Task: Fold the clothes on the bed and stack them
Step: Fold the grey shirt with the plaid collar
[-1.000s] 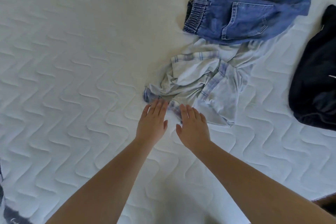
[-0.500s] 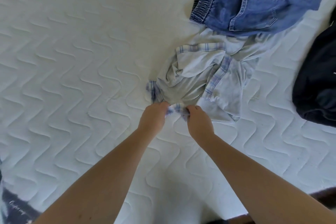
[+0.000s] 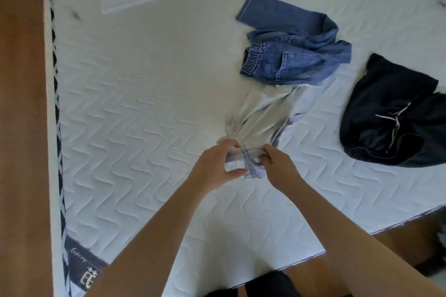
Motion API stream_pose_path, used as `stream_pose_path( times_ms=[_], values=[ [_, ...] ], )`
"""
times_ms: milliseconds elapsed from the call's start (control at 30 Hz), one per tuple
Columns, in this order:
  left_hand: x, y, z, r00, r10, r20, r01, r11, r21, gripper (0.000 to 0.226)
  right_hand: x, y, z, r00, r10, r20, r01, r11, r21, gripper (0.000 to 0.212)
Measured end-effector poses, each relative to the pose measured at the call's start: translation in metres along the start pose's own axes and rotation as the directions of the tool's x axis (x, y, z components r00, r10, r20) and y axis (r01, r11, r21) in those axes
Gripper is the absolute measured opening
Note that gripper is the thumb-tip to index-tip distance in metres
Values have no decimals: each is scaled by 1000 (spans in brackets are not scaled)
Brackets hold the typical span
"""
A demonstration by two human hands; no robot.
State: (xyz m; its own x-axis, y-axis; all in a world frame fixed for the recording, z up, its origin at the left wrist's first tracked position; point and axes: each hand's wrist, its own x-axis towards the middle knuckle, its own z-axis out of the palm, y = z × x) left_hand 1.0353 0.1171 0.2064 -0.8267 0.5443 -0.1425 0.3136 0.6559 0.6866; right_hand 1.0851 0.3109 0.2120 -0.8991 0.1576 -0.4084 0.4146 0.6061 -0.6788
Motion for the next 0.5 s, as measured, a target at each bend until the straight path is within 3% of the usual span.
stream_pose_path(
  times_ms=[67,200,367,500],
  values=[
    [-17,10,-14,997,81,8,-82,983,163,48,-23,-12,-18,997,-67,43,69,996,-53,17],
    [-55,24,-42,994,108,-22,-92,923,374,34,-73,-37,-38,988,-118,99,127,988,-87,19],
    [-117,42,-84,996,70,-50,-44,916,399,29,-122,-83,-39,953,-215,212,266,931,-250,11],
    [-147,48,-123,992,111,-62,-77,910,408,31,-145,-111,-38,927,-278,253,364,832,-418,33]
  ],
)
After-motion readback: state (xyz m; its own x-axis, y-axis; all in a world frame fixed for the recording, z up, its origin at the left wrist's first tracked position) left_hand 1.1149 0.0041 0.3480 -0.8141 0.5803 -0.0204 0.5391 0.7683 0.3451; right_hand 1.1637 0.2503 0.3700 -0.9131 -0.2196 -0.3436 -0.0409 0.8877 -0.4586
